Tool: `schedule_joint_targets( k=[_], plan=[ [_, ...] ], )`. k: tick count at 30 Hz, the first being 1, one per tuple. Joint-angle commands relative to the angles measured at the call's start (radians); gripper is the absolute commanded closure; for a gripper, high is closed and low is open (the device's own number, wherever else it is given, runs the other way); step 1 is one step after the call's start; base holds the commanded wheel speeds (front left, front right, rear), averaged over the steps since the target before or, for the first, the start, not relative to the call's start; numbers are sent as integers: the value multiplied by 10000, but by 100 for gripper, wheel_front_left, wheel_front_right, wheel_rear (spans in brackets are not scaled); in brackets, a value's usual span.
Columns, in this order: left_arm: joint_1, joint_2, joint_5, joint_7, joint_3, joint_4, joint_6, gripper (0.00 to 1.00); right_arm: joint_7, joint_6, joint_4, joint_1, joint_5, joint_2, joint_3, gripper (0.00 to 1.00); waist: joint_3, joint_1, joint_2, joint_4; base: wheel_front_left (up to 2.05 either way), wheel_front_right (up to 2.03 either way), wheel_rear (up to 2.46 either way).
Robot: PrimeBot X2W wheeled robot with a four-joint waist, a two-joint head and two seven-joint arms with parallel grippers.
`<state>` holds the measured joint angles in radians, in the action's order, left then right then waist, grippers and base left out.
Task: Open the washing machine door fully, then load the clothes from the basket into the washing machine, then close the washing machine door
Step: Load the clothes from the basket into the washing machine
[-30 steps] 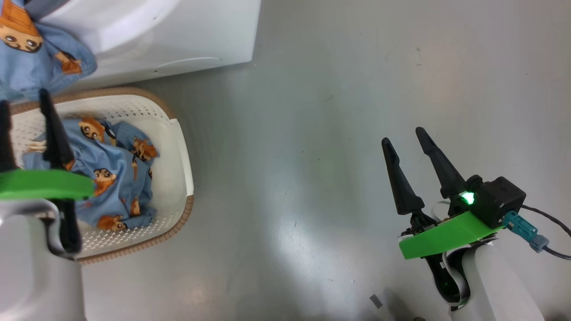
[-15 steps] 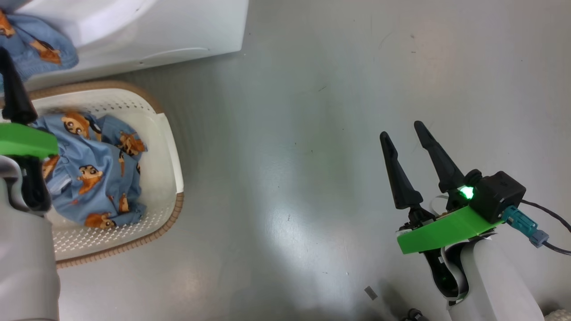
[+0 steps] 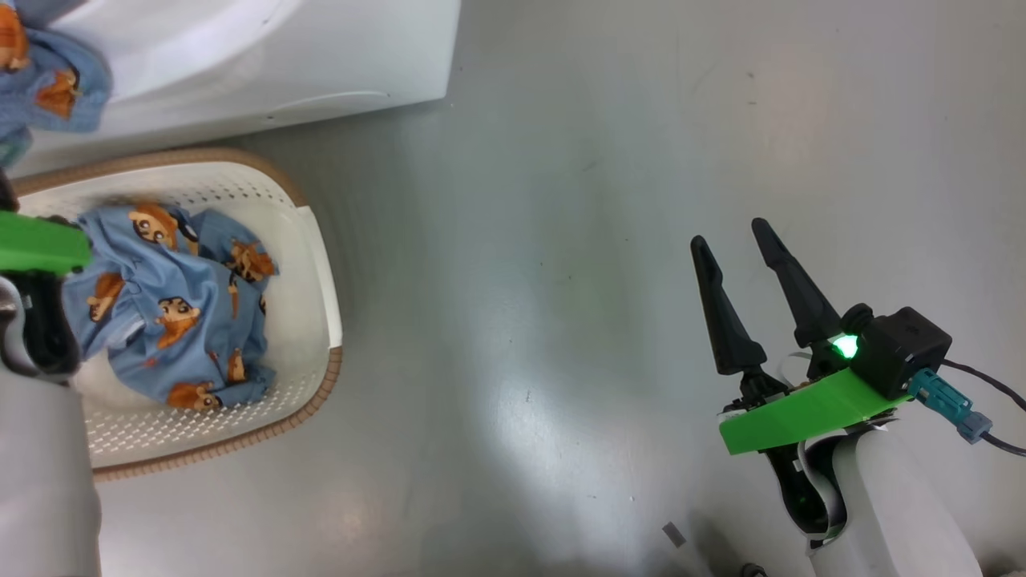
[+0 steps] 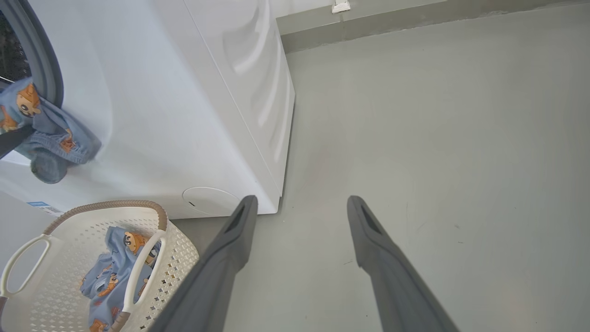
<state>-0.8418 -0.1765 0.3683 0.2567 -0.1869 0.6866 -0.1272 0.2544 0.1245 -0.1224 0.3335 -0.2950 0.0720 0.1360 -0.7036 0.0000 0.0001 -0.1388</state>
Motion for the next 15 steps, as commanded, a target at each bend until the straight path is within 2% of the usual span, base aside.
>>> schedule_joint_targets(
  k=[1,10,15],
  plan=[
    [587,-408,-220,49,-258,-660,-30,100,74,62,146,-125,-56,-6,147,0,117,0,-1,93,0,0,0],
    [1706,336,-1400,50,-781,-3534,23,100,74,62,104,-196,-82,-5,173,0,415,0,-1,241,0,0,0],
    [1448,386,-1675,50,-635,-3917,6,100,74,62,84,-211,-95,-13,194,0,472,0,-1,250,0,0,0]
  ],
)
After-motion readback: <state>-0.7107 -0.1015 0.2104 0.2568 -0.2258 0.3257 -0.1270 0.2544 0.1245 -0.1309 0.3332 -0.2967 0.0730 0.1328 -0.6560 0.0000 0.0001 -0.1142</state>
